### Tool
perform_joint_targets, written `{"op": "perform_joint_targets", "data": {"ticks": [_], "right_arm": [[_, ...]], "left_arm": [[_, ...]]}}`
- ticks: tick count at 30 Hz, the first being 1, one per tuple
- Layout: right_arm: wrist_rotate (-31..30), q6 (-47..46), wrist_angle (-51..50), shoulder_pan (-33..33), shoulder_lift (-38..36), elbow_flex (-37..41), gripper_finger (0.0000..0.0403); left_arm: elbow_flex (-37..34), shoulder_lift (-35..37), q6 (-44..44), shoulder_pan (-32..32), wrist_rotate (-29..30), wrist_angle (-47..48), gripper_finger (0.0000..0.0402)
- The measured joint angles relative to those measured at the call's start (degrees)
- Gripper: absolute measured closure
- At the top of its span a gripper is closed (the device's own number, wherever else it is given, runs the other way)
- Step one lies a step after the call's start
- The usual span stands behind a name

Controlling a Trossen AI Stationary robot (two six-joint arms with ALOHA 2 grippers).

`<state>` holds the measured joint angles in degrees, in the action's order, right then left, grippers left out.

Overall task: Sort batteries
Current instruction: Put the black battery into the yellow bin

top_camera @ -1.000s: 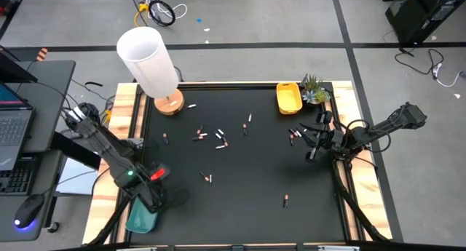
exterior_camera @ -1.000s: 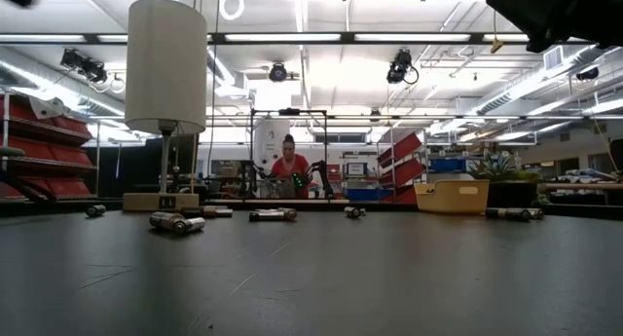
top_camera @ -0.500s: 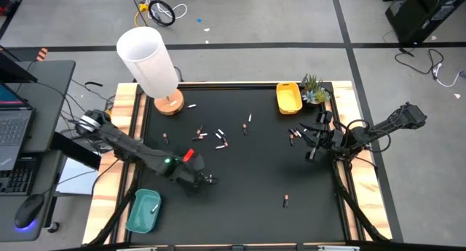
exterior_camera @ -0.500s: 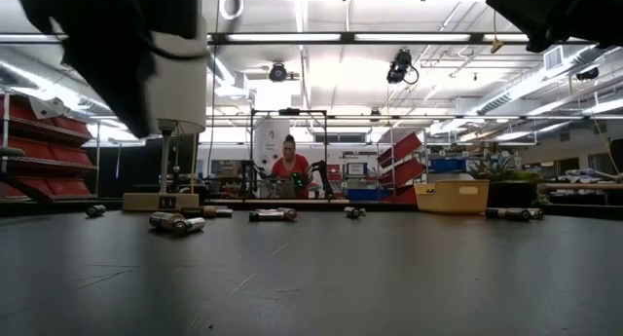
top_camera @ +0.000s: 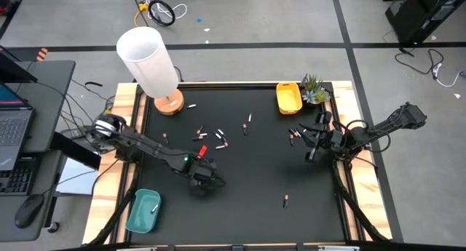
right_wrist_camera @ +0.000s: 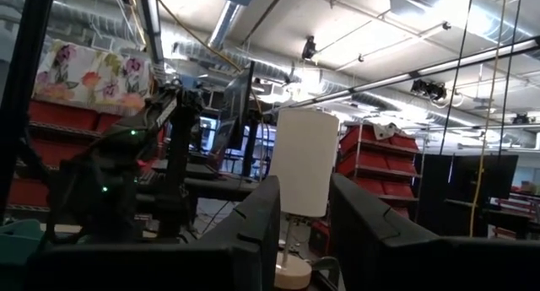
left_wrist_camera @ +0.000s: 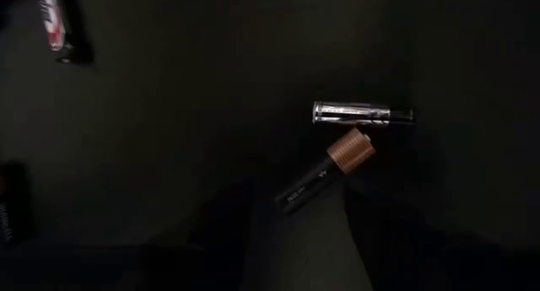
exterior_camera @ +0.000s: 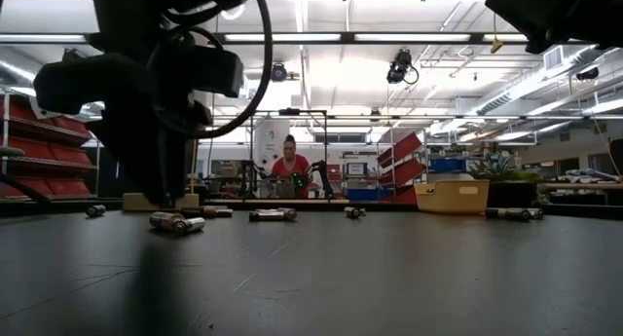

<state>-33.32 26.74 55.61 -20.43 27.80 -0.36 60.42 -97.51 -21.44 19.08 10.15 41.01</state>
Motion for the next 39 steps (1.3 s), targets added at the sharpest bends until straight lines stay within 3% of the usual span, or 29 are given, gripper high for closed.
{"op": "perform_joint_targets", "data": {"ticks": [10,16,25,31,39], "right_arm": [[0.04,-1.09,-0.1,0.0,0.06,0.02,0.0312],[0.42,-1.15,-0.1,0.0,0.06,0.02,0.0312],[0.42,-1.13,-0.09,0.0,0.06,0.01,0.0312],[0.42,-1.29,-0.3,0.0,0.06,0.02,0.0312],[0.42,-1.31,-0.39,0.0,0.06,0.02,0.0312]], "left_arm": [[-2.35,0.0,5.03,-1.54,-3.94,-1.22,0.0232],[-6.25,0.09,7.64,-1.74,-5.38,-7.06,0.0236],[-7.06,0.2,8.43,-1.82,-5.13,-9.24,0.0251],[-7.08,0.13,14.29,-1.51,-3.78,-10.01,0.0275],[-6.97,0.09,25.03,-0.09,-1.34,-9.83,0.025]]}}
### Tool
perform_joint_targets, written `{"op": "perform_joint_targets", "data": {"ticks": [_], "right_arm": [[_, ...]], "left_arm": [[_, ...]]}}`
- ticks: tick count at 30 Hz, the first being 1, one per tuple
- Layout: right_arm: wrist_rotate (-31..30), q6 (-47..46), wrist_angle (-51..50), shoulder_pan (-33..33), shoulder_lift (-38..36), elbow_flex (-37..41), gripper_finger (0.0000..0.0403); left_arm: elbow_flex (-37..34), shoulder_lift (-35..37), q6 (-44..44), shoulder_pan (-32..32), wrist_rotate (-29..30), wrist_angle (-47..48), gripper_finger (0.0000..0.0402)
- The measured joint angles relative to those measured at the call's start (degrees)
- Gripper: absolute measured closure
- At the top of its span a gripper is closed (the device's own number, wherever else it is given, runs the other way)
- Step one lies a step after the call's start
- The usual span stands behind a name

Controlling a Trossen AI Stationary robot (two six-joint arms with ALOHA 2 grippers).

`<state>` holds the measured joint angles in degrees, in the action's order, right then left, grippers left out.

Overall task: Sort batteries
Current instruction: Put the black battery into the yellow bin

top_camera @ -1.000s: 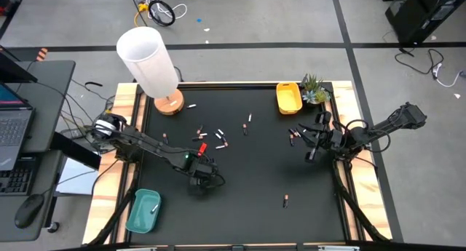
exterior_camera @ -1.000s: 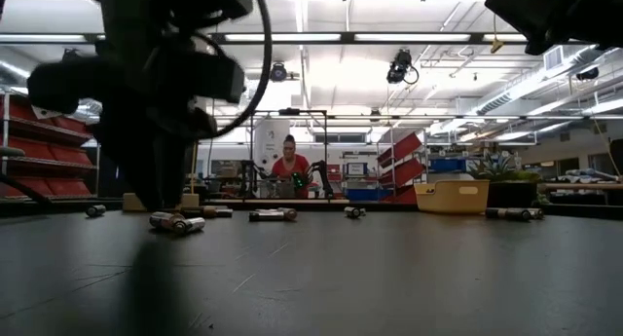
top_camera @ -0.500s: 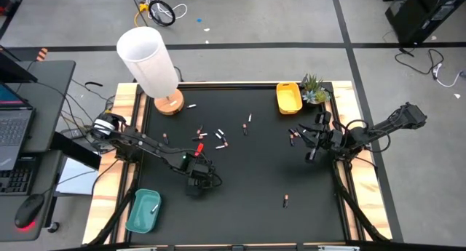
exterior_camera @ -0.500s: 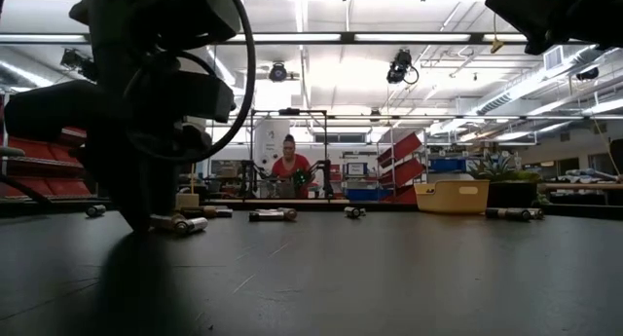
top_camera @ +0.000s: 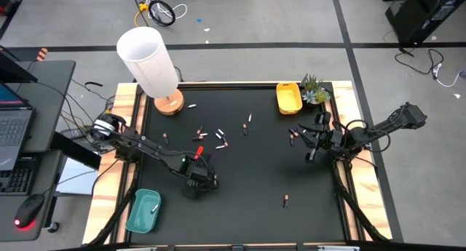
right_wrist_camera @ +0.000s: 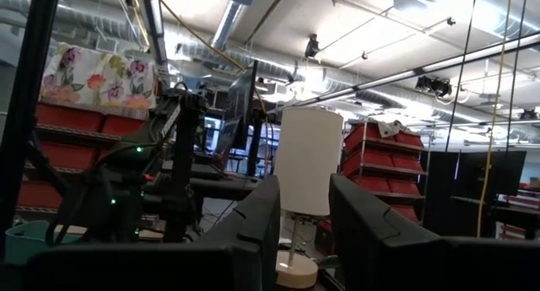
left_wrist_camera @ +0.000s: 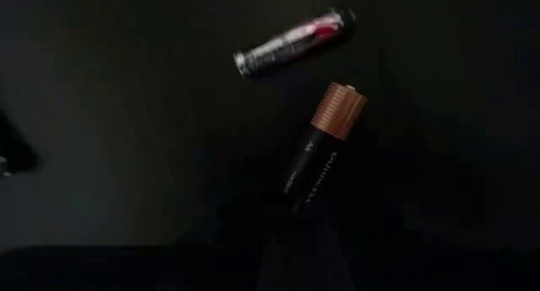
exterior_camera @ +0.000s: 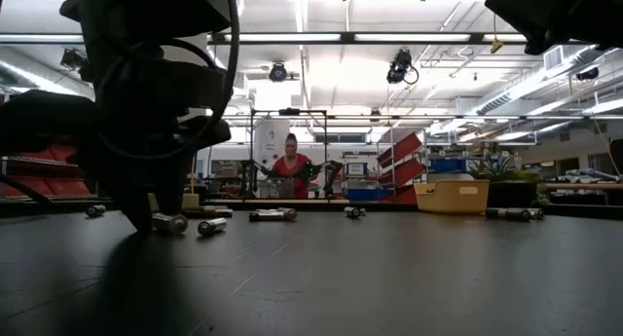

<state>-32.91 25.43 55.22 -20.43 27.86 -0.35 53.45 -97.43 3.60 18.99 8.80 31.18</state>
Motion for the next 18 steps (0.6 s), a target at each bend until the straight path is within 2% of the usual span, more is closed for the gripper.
{"op": "perform_joint_targets", "data": {"ticks": [5,9,13,18], "right_arm": [[0.0,-0.01,-0.02,0.0,0.0,0.0,0.0312],[0.02,-0.22,-0.02,0.0,0.0,-0.01,0.0312],[0.02,-0.39,-0.02,0.0,-0.01,0.0,0.0312],[0.04,-1.03,-0.02,0.0,0.0,-0.02,0.0312]], "left_arm": [[0.0,-0.02,3.54,0.24,0.45,-0.29,0.0221],[0.0,-0.02,3.69,-0.11,-0.02,-0.42,0.0217],[-0.11,-0.04,3.67,-1.29,-4.07,-1.34,0.0239],[-0.15,-0.11,1.66,-2.94,-8.17,-2.25,0.0288]]}}
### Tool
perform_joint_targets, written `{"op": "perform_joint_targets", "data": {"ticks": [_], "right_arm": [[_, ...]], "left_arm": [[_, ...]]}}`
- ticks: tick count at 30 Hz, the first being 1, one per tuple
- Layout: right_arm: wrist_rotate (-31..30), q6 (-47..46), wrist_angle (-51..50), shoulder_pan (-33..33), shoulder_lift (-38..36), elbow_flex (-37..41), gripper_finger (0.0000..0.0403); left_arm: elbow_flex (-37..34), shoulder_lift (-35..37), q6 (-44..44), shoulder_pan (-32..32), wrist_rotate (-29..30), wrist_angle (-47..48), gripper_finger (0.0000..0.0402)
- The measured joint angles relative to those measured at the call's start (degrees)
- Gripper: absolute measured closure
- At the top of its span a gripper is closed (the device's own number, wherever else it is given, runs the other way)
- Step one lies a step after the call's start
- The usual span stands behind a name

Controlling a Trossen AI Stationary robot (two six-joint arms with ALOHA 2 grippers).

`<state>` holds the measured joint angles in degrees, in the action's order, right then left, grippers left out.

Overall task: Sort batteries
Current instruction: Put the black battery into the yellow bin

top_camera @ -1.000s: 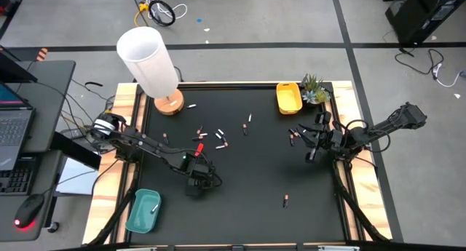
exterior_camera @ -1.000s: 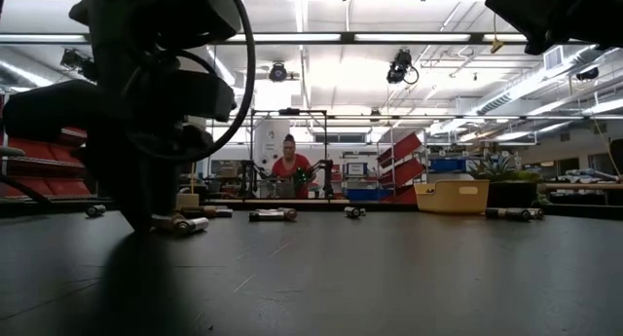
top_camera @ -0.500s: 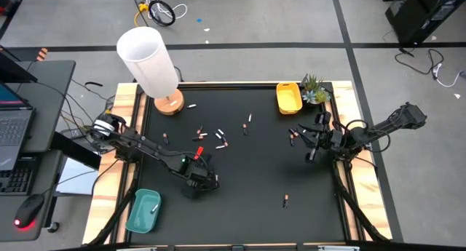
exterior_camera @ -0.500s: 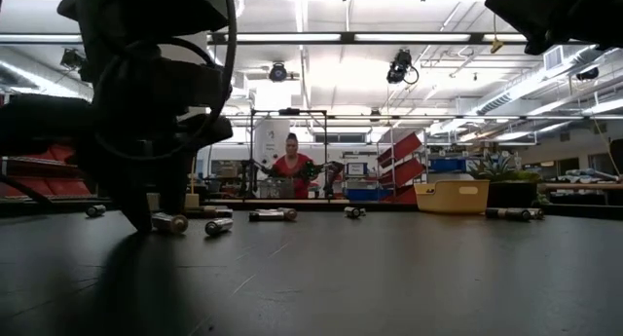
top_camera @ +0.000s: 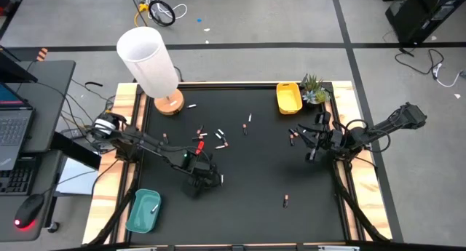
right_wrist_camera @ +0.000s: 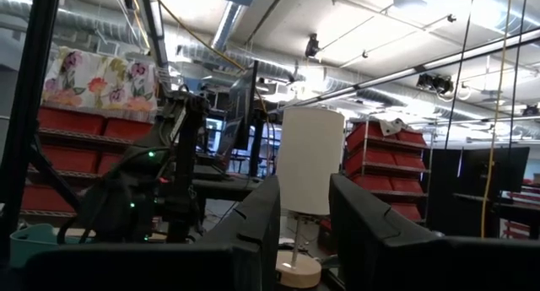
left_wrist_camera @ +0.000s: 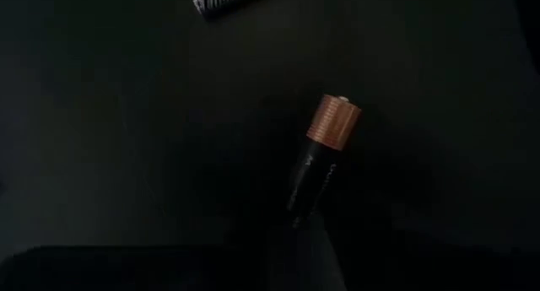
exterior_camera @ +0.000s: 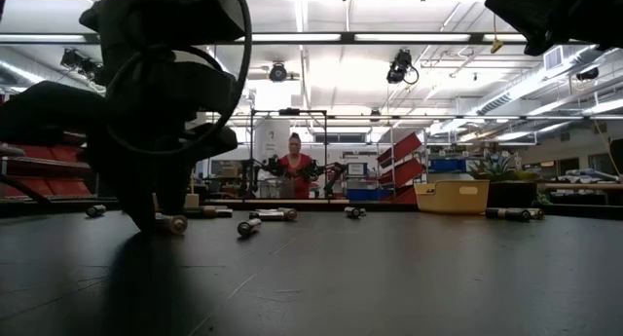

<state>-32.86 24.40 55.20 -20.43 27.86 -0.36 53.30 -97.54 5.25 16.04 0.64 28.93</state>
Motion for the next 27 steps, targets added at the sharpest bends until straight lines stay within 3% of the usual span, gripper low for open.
{"op": "perform_joint_targets", "data": {"ticks": [5,15,18,22,27], "right_arm": [[0.0,-0.06,0.0,0.0,0.0,0.01,0.0312],[-0.87,-1.25,-1.98,-0.01,0.25,-0.13,0.0312],[-5.18,-2.26,-8.62,0.26,1.78,-2.36,0.0312],[-5.86,-6.78,-14.36,2.04,6.95,-6.35,0.0309],[-4.29,-12.05,-10.61,3.65,15.54,-7.73,0.0291]], "left_arm": [[0.0,0.0,-3.28,-0.36,0.39,-0.69,0.0346],[1.63,0.0,-7.89,-0.23,3.1,2.14,0.0347],[3.53,0.96,-7.39,-0.29,6.8,5.87,0.0347],[4.11,3.28,-6.5,-0.27,15.4,7.24,0.0347],[3.27,4.93,-2.25,-0.78,25.53,-3.41,0.0347]]}}
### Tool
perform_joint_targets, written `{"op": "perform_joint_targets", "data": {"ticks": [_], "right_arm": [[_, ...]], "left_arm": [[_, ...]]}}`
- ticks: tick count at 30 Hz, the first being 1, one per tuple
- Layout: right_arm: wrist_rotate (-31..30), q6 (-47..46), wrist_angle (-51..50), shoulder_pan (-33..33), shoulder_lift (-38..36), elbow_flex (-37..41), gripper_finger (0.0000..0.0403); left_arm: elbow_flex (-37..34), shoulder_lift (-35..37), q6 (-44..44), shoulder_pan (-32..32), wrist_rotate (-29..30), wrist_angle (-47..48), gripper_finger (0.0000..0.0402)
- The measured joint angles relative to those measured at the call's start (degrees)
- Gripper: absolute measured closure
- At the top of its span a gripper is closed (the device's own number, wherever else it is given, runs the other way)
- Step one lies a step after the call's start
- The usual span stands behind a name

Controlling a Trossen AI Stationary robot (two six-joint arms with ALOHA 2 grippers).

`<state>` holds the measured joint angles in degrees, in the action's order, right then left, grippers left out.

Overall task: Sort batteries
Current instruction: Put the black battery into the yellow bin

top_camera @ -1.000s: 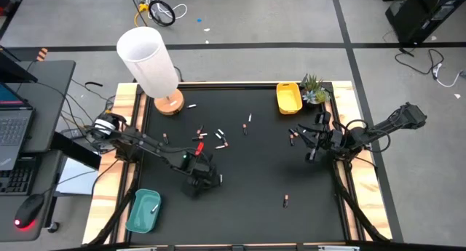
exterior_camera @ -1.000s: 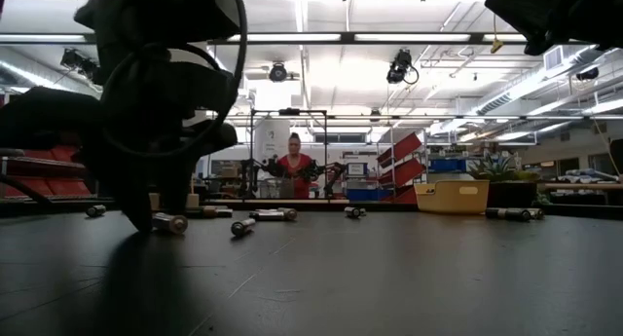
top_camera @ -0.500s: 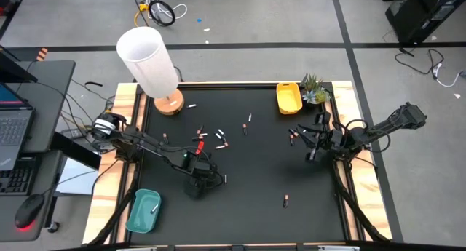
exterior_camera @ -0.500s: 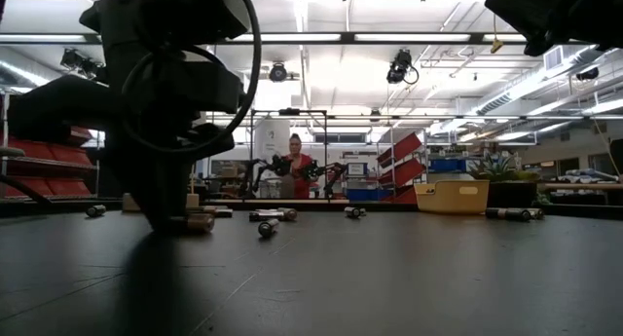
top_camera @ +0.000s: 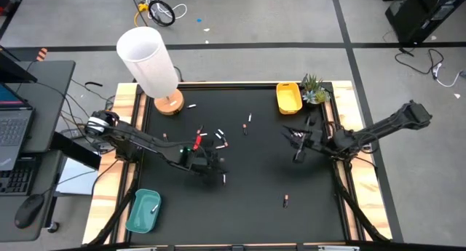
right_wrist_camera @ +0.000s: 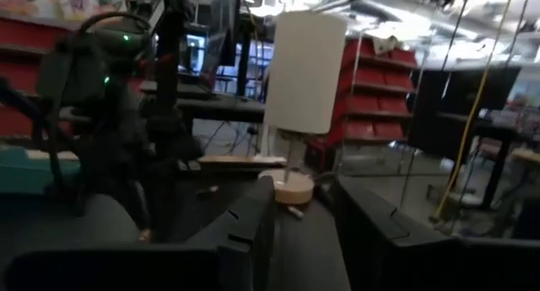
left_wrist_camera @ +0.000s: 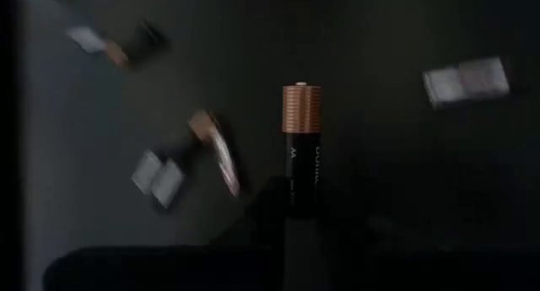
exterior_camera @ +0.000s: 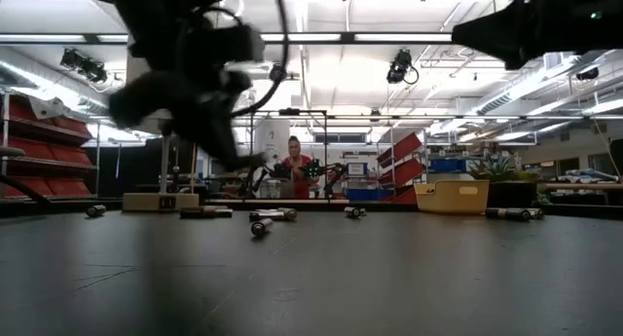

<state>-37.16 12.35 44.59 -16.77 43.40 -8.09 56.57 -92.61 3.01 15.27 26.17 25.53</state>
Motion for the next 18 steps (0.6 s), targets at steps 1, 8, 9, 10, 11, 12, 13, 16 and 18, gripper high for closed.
{"op": "perform_joint_targets", "data": {"ticks": [1,8,9,10,11,12,13,16,18], "right_arm": [[0.4,-1.13,1.47,0.2,1.64,-0.05,0.0286],[3.73,-2.36,14.22,0.68,11.94,-0.76,0.0255],[3.79,-2.37,14.46,0.68,13.1,-1.35,0.0252],[3.79,-2.35,14.48,0.68,14.38,-2.1,0.0249],[3.82,-2.31,14.51,0.68,15.76,-3.07,0.0246],[4.0,-2.2,14.46,0.68,17.06,-3.9,0.0241],[4.42,-2.02,14.39,0.68,18.48,-4.9,0.0236],[6.03,-1.88,14.18,1.61,23.08,-8.73,0.0213],[6.04,-1.97,13.19,2.97,25.99,-11.4,0.0199]], "left_arm": [[-0.68,0.01,1.56,-0.35,0.44,-4.57,0.0347],[-7.3,-0.34,10.06,-6.44,0.08,-37.17,0.0347],[-8.01,-0.36,10.22,-7.59,-0.88,-40.68,0.0347],[-8.81,-0.36,10.33,-8.72,-1.86,-44.32,0.0347],[-9.6,-0.36,10.35,-9.71,-2.85,-47.62,0.0347],[-10.31,-0.36,10.36,-10.61,-3.87,-50.37,0.0347],[-11.06,-0.36,10.38,-11.46,-5.24,-53.0,0.0347],[-12.49,-0.36,10.4,-13.64,-10.92,-58.75,0.0347],[-13.15,-0.36,10.4,-14.64,-14.0,-62.24,0.0347]]}}
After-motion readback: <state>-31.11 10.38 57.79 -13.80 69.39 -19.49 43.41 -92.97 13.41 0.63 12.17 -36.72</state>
